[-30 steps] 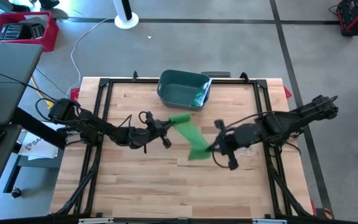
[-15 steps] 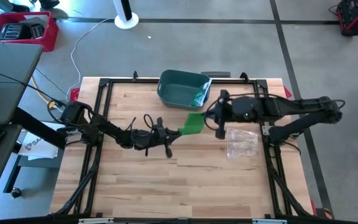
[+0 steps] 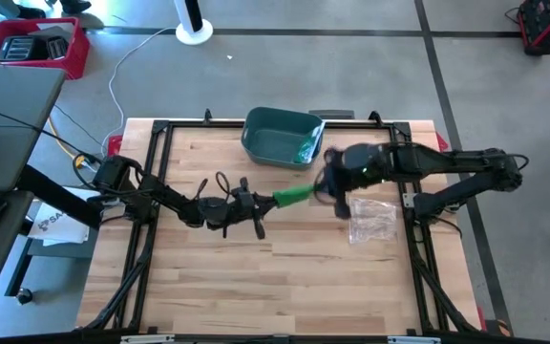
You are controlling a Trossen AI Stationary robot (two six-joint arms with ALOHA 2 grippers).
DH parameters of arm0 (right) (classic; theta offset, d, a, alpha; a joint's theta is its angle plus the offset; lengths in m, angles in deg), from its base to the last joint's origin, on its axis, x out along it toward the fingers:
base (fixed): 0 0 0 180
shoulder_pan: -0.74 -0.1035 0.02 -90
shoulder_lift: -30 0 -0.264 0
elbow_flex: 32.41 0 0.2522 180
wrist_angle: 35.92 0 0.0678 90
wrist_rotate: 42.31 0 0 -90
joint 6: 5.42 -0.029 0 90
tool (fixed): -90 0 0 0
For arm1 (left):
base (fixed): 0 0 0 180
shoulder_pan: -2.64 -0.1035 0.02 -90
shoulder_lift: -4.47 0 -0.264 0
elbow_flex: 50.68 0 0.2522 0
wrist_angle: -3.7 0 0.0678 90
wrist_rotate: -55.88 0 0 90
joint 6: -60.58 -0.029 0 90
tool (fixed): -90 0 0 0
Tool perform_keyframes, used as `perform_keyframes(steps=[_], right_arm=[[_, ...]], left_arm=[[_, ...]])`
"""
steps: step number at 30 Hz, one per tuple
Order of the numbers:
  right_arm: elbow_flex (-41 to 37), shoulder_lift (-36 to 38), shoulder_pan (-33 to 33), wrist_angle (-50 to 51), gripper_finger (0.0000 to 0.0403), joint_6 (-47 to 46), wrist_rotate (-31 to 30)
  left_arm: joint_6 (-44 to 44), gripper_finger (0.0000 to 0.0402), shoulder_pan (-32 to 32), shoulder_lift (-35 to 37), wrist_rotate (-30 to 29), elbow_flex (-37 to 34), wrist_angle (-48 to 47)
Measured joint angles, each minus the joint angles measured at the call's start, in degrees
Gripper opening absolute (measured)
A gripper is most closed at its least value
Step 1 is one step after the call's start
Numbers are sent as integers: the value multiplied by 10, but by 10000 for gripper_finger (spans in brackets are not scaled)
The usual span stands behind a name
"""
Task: Roll bandage
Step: Roll the green bandage
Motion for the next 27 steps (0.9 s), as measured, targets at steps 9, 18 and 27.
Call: perform_keyframes(steps=[9, 18, 27], right_arm=[[0, -79, -67, 28, 0, 27, 172], [1, -80, -125, -35, 0, 59, 213], [3, -26, -133, -111, 0, 70, 76]], left_arm=[[-42, 12, -16, 0, -37, 0, 114], [-54, 12, -30, 0, -116, 0, 81], [-42, 12, -29, 1, -65, 0, 26]])
